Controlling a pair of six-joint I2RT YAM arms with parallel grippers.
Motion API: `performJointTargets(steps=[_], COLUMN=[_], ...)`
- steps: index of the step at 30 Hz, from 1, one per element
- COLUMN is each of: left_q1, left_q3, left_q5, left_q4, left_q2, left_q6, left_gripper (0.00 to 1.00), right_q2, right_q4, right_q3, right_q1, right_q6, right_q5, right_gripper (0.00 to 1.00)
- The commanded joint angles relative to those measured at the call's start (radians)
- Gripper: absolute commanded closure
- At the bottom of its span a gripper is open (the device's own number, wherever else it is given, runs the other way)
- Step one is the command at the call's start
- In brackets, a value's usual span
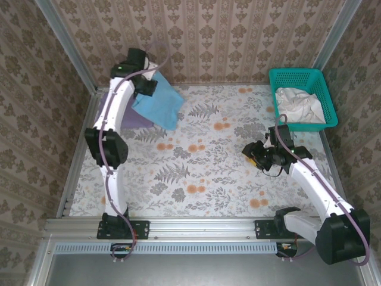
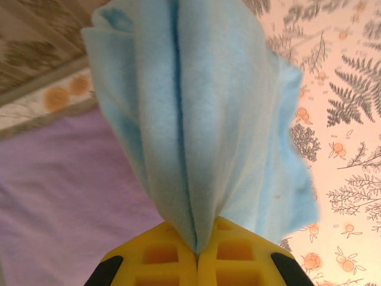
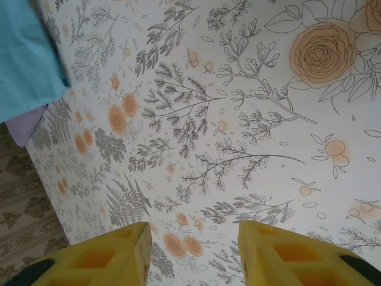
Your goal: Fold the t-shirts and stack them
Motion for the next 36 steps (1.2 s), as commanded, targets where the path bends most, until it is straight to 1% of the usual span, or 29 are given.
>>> performJointTargets(steps=[1,5,9,16,19,21,26,28,31,32,34,35,36], left_q1=[0.036,0.065,0.099,0.117,0.152,0.179,0.239,0.262,0.305,0.323,0.342,0.343,0.344], left_q3=[-0.005,-0.021,-0.017,0.008,-0.005,-0.019,0.001,0.004,0.047,0.079,0.131,0.182,0.242], left_q5=[0.070,0.093,0.108,0.144,0.174,0.173,0.173,0.141,-0.015,-0.079,-0.237,-0.366,-0.416], left_q4=[-0.015,-0.019,-0.023,-0.033,-0.030,-0.025,-0.034,-0.032,-0.027,-0.036,-0.027,-0.036,-0.057], left_q2=[-0.080,-0.104,-0.089,-0.073,-0.075,-0.070,0.009,0.048,0.135,0.177,0.235,0.271,0.300], left_q6=[0.042,0.057,0.053,0.026,0.013,0.014,0.026,0.038,0.027,0.009,-0.032,-0.058,-0.067], left_gripper=[1.00,1.00,1.00,1.00,1.00,1.00,1.00,1.00,1.00,0.96,0.59,0.35,0.25], right_q2=[0.014,0.032,0.049,0.069,0.077,0.080,0.083,0.082,0.078,0.076,0.072,0.070,0.068], right_q4=[-0.017,-0.026,-0.022,-0.019,-0.020,-0.020,-0.020,-0.030,-0.055,-0.062,-0.077,-0.082,-0.082], right_q3=[0.036,0.053,0.061,0.084,0.094,0.094,0.095,0.102,0.121,0.127,0.139,0.144,0.147], right_q1=[-0.001,0.002,0.002,0.006,0.008,0.008,0.011,0.011,0.011,0.011,0.011,0.011,0.011], right_q6=[0.024,0.018,0.020,0.016,0.013,0.013,0.021,0.021,0.012,0.009,-0.001,-0.003,-0.005], right_q5=[0.005,0.005,0.005,0.010,0.008,0.008,0.009,0.011,0.016,0.017,0.023,0.024,0.023], right_gripper=[0.55,0.55,0.55,0.55,0.56,0.56,0.56,0.56,0.55,0.55,0.54,0.54,0.54])
